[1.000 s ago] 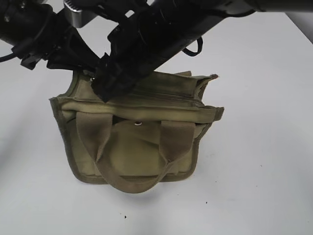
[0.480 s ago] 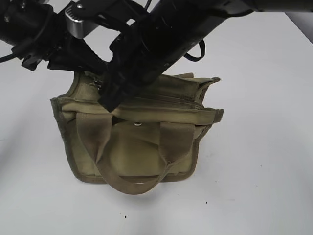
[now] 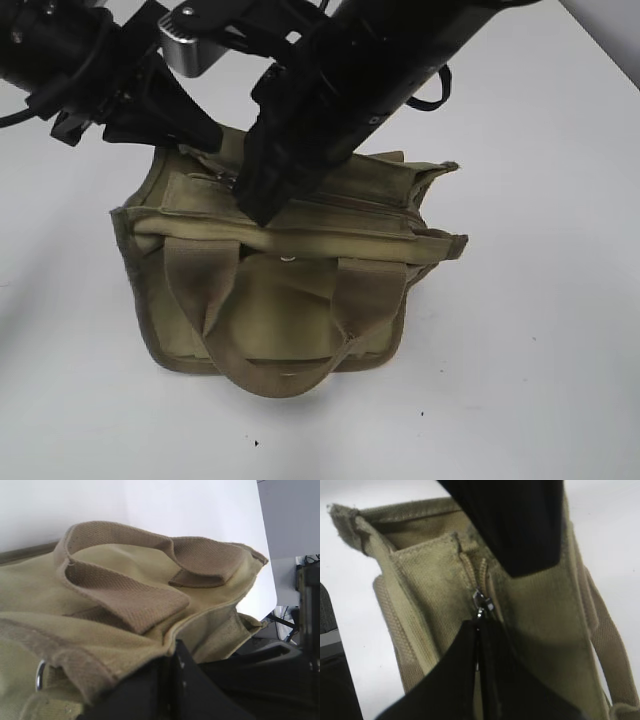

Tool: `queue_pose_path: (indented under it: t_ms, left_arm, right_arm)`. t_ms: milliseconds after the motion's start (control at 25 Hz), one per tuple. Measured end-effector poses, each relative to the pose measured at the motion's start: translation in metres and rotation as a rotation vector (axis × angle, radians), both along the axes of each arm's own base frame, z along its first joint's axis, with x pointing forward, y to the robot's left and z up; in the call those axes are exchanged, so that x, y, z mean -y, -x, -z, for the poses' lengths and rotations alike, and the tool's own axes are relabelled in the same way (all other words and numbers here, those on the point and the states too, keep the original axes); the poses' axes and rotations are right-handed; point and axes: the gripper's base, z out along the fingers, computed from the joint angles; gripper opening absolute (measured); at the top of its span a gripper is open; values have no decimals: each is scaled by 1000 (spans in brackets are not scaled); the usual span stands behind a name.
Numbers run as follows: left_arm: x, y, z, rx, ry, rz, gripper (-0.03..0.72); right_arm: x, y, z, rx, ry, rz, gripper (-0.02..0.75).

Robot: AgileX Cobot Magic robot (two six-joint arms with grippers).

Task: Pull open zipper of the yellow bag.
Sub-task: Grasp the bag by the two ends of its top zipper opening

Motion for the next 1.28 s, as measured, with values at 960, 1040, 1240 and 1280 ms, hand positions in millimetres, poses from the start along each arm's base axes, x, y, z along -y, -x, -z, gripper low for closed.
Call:
queue_pose_path:
  t_ms: [960,1040,1240,1280]
  left_arm:
    - [-2,-1,-3,39,-14,-14,8]
    - [-2,-1,-3,40,-15,-15,8]
    - [-2,-1,-3,44,-22,-14,32]
    - [-3,0,-4,49,-26,-12,48]
  right_arm:
    - [123,-20,-19,-308,218,322,2]
    - [125,-21,-19,-320,212,350,2]
    - [129,-21,-21,-382,189,500,82]
    - [131,-21,-23,-386,186,536,127]
